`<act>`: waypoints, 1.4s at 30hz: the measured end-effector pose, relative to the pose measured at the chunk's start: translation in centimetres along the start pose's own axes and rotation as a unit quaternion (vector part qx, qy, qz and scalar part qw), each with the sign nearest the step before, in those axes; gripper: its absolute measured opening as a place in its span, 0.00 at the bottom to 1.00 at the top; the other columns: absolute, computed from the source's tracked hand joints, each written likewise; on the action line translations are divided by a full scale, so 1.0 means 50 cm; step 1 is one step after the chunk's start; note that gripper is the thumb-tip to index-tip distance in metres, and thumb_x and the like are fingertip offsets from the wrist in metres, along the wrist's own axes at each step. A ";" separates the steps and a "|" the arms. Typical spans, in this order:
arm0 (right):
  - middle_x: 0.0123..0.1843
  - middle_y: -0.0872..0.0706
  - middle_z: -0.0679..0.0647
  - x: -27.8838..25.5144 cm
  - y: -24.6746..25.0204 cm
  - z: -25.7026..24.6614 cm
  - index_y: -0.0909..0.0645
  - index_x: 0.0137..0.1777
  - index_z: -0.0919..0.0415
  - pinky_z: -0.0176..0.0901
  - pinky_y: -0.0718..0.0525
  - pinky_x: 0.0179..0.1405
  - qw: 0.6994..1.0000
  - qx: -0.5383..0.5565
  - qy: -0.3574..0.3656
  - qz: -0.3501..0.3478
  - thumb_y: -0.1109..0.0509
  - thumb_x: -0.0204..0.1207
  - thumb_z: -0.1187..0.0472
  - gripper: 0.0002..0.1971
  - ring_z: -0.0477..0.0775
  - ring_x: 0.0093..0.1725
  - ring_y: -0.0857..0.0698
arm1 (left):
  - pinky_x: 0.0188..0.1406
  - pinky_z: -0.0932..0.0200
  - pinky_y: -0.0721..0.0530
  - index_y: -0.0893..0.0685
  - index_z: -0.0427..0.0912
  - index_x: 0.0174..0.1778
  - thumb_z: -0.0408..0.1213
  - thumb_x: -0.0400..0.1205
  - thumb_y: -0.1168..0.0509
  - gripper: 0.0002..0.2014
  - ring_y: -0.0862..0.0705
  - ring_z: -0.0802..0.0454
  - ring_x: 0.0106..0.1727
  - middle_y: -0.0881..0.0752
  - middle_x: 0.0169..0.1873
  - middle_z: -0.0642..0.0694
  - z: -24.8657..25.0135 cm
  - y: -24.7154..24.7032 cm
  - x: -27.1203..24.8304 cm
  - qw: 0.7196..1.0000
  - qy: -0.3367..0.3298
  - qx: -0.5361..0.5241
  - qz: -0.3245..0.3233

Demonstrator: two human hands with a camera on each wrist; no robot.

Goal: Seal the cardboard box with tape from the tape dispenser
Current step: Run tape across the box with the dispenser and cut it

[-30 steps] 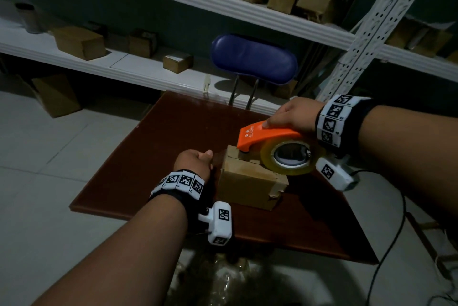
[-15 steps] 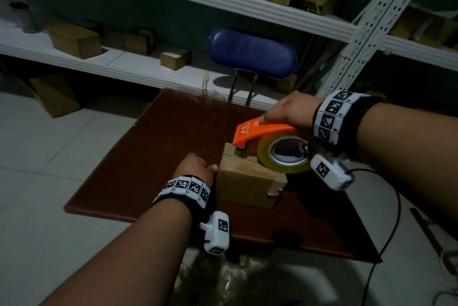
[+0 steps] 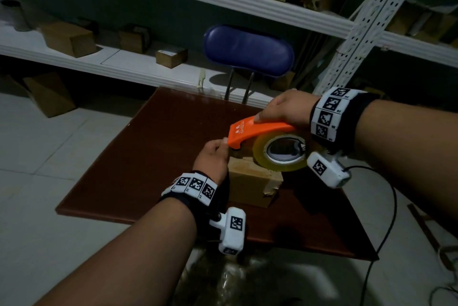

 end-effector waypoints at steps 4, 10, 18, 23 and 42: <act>0.40 0.09 0.55 0.010 0.001 0.007 0.08 0.47 0.60 0.46 0.14 0.51 1.000 0.003 -0.001 -0.021 0.22 0.70 0.36 0.24 0.52 0.41 0.11 | 0.29 0.58 0.28 0.16 0.50 0.56 0.47 0.87 0.42 0.11 0.19 0.52 0.32 0.15 0.36 0.48 -0.010 -0.004 0.013 1.000 0.011 0.011 0.014; 0.34 0.10 0.51 0.020 0.002 0.016 0.10 0.39 0.53 0.50 0.11 0.50 0.997 0.003 0.000 -0.076 0.18 0.65 0.36 0.20 0.50 0.35 0.12 | 0.36 0.56 0.23 0.18 0.50 0.56 0.51 0.87 0.42 0.12 0.16 0.47 0.40 0.13 0.42 0.46 -0.010 -0.007 0.012 1.000 0.021 0.018 0.014; 0.43 0.05 0.56 0.011 0.008 0.027 0.08 0.47 0.55 0.50 0.09 0.53 0.997 -0.007 -0.001 -0.072 0.19 0.65 0.36 0.23 0.49 0.36 0.10 | 0.46 0.56 0.25 0.20 0.46 0.62 0.52 0.88 0.42 0.16 0.15 0.43 0.51 0.13 0.49 0.44 -0.002 -0.009 0.005 1.000 0.026 0.012 0.009; 0.44 0.05 0.56 0.008 0.010 0.031 0.08 0.49 0.55 0.48 0.09 0.50 0.998 -0.013 0.001 -0.061 0.19 0.65 0.36 0.23 0.48 0.36 0.10 | 0.47 0.56 0.24 0.19 0.45 0.62 0.52 0.87 0.41 0.16 0.15 0.43 0.52 0.13 0.51 0.43 0.001 -0.010 0.000 1.000 0.028 0.008 0.009; 0.42 0.05 0.49 -0.019 0.020 0.095 0.08 0.46 0.48 0.47 0.10 0.52 0.997 -0.031 -0.043 -0.058 0.19 0.66 0.36 0.18 0.52 0.47 0.06 | 0.50 0.55 0.25 0.20 0.46 0.63 0.50 0.88 0.41 0.14 0.20 0.48 0.50 0.17 0.51 0.49 0.010 -0.008 -0.010 0.999 0.043 0.010 0.004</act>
Point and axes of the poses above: each hand's wrist, its own x-axis towards the middle knuckle, its own y-axis out of the back of the hand, z = x × y, the point moved 5 cm from there along x, towards the middle knuckle
